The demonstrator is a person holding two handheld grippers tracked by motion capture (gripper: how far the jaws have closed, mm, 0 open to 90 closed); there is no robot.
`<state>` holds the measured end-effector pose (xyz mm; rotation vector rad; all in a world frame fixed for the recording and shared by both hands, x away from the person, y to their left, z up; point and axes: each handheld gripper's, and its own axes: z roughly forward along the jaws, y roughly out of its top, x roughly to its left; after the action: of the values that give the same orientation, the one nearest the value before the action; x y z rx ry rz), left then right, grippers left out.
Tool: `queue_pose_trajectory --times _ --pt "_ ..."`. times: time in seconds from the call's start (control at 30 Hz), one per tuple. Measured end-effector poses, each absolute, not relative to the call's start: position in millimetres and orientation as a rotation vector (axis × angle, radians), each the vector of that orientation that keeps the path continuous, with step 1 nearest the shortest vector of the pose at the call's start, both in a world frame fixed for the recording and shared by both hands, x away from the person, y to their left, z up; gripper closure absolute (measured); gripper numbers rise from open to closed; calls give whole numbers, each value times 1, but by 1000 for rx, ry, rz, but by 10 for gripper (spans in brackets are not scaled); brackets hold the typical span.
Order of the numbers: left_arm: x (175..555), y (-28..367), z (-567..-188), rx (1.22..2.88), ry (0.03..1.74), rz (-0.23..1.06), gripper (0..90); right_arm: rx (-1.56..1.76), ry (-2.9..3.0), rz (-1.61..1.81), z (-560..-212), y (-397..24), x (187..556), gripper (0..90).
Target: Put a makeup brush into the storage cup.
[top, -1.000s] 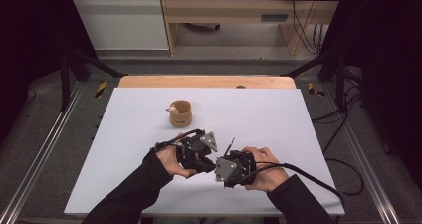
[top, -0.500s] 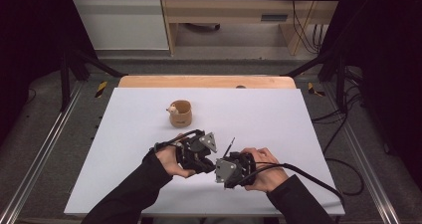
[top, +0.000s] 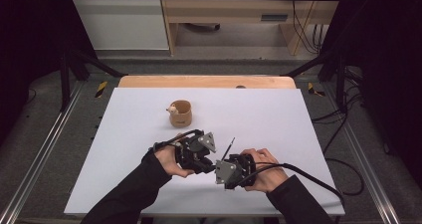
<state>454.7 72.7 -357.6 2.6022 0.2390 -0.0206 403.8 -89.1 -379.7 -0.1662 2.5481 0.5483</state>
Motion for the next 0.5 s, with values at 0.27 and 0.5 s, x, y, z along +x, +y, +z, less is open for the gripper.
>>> queue_pose_trajectory --times 0.27,0.5 --pt "456 74 -358 2597 238 -8 737 -156 2561 559 -380 -89 405 793" --pt "458 82 -354 2552 263 64 582 -131 2563 548 -381 -91 407 793"
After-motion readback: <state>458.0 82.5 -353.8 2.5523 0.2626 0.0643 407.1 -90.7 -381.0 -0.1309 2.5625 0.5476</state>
